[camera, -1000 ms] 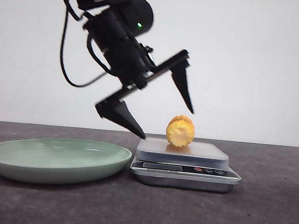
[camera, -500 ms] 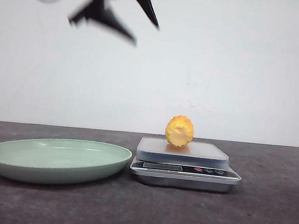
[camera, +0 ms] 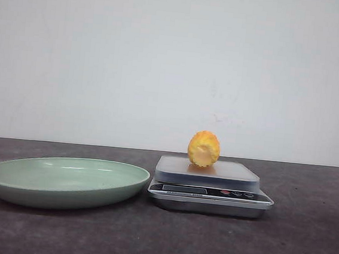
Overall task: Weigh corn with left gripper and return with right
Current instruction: 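Open the left gripper and withdraw it upward, then lower the right gripper over the corn on the scale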
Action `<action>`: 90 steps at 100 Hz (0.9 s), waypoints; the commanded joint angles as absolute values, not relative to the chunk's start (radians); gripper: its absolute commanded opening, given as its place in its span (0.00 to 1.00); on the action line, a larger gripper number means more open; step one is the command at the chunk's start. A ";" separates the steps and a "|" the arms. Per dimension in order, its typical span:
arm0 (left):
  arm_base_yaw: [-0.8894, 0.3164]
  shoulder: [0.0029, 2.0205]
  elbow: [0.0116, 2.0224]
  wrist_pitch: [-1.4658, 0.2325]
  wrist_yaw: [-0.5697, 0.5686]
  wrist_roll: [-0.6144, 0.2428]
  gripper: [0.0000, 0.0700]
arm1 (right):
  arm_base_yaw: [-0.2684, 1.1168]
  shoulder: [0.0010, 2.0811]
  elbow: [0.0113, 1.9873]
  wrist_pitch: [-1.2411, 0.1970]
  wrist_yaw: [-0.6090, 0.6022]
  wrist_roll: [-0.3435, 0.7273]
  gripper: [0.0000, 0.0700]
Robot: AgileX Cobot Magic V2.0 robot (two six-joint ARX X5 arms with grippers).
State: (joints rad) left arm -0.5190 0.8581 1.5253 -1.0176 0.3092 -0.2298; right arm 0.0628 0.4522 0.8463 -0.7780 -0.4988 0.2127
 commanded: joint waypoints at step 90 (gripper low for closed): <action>-0.524 0.592 1.548 -1.106 -0.044 -0.233 0.02 | 0.411 0.984 0.928 -0.284 -0.356 0.324 0.82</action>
